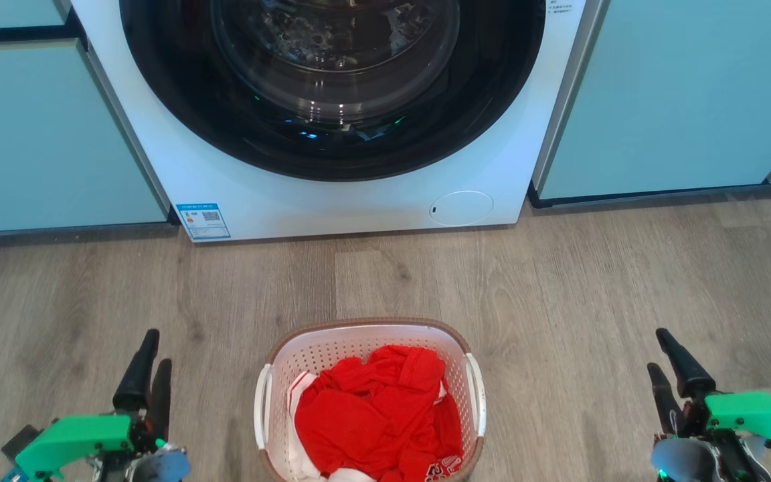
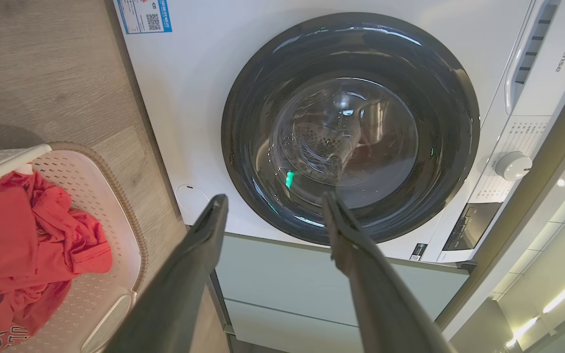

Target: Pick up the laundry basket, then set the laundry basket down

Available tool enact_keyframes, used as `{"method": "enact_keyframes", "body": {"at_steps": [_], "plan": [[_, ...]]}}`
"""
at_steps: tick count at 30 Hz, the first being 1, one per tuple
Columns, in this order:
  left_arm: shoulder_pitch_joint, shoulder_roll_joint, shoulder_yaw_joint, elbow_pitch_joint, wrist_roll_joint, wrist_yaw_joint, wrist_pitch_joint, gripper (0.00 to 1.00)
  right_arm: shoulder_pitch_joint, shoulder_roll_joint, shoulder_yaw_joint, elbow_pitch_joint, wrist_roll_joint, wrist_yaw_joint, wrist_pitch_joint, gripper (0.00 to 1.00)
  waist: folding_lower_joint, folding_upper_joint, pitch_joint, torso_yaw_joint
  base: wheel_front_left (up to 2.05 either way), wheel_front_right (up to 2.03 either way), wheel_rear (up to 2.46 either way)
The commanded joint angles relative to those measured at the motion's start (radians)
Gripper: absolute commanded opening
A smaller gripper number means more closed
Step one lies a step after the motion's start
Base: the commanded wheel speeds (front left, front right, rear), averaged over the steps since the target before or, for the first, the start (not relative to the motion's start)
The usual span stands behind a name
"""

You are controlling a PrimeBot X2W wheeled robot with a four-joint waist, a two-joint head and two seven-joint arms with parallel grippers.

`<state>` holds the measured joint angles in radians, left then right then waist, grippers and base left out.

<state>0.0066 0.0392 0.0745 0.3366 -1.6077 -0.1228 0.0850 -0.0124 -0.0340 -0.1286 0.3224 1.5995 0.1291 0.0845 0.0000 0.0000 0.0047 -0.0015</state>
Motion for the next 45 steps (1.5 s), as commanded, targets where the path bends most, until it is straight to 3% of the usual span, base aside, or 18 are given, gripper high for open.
{"method": "enact_keyframes", "body": {"at_steps": [1,17,22,34,45], "plan": [[-0.049,0.007,0.006,-0.036,0.012,-0.001,-0.008,1.00,-0.032,-0.005,-0.005,-0.037,-0.011,0.000,-0.007,1.00,0.0000,0.0000,0.000,0.000,0.00,0.00,0.00],[-0.069,0.007,0.036,-0.081,0.137,0.001,-0.052,1.00,-0.044,-0.007,-0.024,-0.087,-0.161,0.000,-0.051,1.00,0.0000,0.0000,0.000,-0.003,0.00,0.00,0.00],[-0.074,0.007,0.034,-0.126,0.206,0.020,-0.067,1.00,-0.051,-0.007,-0.021,-0.118,-0.236,0.000,-0.066,1.00,0.0000,0.0000,0.000,-0.004,0.00,0.00,0.00],[-0.087,0.008,-0.021,-0.241,0.430,0.106,-0.102,1.00,-0.071,-0.008,-0.007,-0.200,-0.457,0.001,-0.101,1.00,0.0000,0.0000,0.004,0.000,0.00,0.00,0.00],[-0.092,0.022,-0.137,-0.264,0.719,0.200,-0.137,1.00,-0.077,-0.009,0.050,-0.258,-0.708,0.001,-0.136,1.00,0.0000,0.0000,0.005,0.005,0.00,0.00,0.00]]}}
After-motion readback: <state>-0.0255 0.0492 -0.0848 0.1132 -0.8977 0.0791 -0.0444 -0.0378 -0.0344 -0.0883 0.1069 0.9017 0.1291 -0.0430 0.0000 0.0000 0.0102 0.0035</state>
